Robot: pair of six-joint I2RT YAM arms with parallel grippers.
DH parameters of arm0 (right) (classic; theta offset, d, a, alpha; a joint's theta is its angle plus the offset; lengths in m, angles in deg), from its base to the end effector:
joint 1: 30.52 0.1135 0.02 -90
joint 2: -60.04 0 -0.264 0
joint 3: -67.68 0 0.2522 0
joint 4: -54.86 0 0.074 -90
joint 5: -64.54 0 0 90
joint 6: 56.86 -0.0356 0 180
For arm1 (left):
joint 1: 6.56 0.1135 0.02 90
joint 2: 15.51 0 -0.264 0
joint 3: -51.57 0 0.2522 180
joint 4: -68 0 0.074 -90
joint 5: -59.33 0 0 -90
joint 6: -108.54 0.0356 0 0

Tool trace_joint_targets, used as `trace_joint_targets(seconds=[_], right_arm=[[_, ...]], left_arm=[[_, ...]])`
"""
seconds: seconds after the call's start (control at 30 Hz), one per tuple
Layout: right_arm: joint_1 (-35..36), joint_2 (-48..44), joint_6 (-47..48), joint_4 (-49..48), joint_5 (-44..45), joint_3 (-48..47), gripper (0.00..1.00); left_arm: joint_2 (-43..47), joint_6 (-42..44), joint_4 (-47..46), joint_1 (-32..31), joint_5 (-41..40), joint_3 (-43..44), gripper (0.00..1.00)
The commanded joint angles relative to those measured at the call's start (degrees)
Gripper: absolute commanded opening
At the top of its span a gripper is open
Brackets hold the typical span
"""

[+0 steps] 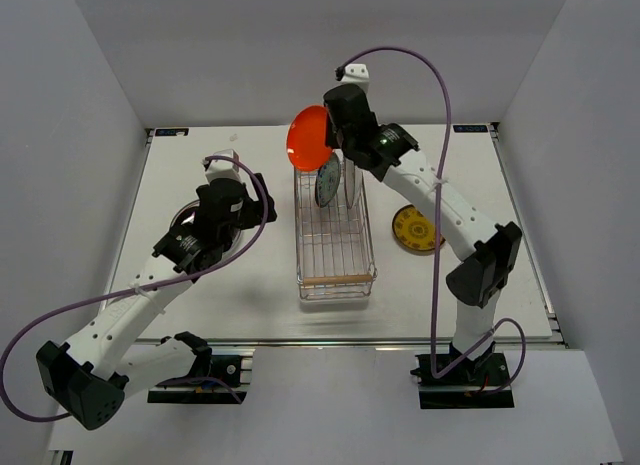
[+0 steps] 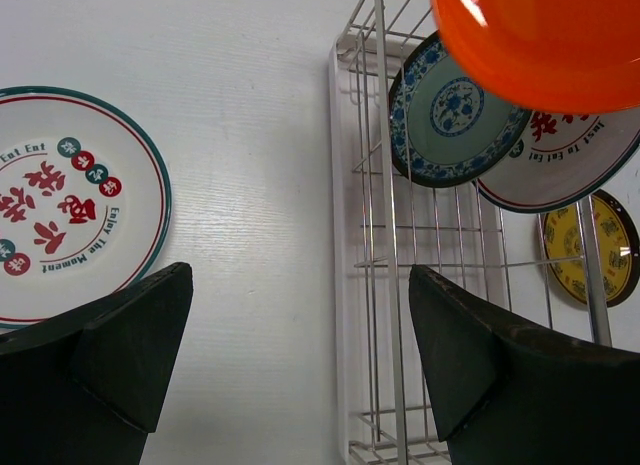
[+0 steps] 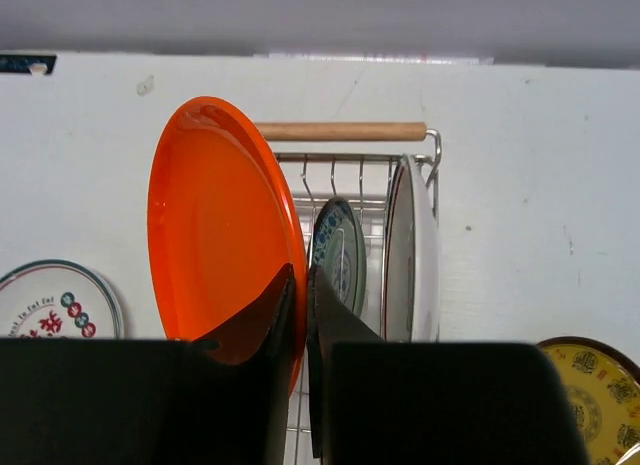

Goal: Unload the plates from the dish rack

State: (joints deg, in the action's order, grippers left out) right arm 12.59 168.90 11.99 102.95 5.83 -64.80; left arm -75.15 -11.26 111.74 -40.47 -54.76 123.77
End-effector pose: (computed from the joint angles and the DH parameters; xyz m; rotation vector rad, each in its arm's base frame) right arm 0.3276 0.2814 0.4211 -0.0258 1.9376 0.2005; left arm 0.1939 -0.1128 0.3410 -0.1735 2.0644 -0.2391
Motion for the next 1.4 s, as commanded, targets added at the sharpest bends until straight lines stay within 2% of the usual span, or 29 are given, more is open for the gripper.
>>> trace_joint_targets(seconds=[0.0,0.13,0.23,0.33,0.37,0.57,0.7,0.83,1.13,1.2,1.27,1.3,1.37], right_arm=[[-1.01,-5.14,1.81,-4.36,2.72,-1.26,0.0],[-6.27,-10.32,1.11,-5.93,4.13,3.92,0.0],[-11.97,-17.95,-0.38,-8.39,3.26,15.48,0.0],[-17.17,-22.62,-2.48,-9.89,1.85,22.89,0.0],[-21.19,-25.42,-3.02,-10.15,1.67,25.44,0.0],[-32.19,-35.2,-8.38,-12.88,-2.27,46.53,0.0],[-36.85,-34.68,-10.05,-15.78,-8.84,57.6,0.0],[-39.42,-30.91,-11.63,-22.44,-14.14,63.06,0.0],[-42.32,-23.0,-14.53,-25.36,-21.44,66.07,0.0],[-42.5,-22.2,-14.89,-25.19,-23.01,66.24,0.02],[-42.41,-21.85,-14.89,-25.01,-24.34,67.12,0.1],[-42.41,-21.93,-14.98,-24.92,-24.61,67.56,0.18],[-42.5,-22.2,-15.07,-24.92,-25.74,69.31,0.24]], left_arm=[[0.49,0.09,-0.45,0.07,0.54,1.68,0.98],[0.05,0.01,-0.45,0.07,0.72,2.03,0.98],[-0.57,-0.08,-0.18,0.07,0.72,2.3,0.98],[-1.27,-0.08,0.08,0.07,1.07,2.73,0.98],[-1.45,-0.08,0.08,0.07,1.07,2.82,0.98],[-2.94,0.8,-0.8,0.07,2.56,3.0,0.98],[-4.61,1.76,-1.85,0.07,4.41,3.44,0.98],[-5.4,1.94,-2.03,0.07,5.64,4.23,0.98],[-5.31,2.55,-3.25,0.07,5.99,2.74,0.98],[-5.75,2.82,-3.43,0.07,6.43,2.91,0.98],[-6.45,2.91,-3.43,0.07,6.78,3.35,0.98],[-7.07,3.08,-3.52,0.07,7.22,3.79,0.98],[-7.42,3.26,-3.96,0.07,7.83,3.88,0.98]])
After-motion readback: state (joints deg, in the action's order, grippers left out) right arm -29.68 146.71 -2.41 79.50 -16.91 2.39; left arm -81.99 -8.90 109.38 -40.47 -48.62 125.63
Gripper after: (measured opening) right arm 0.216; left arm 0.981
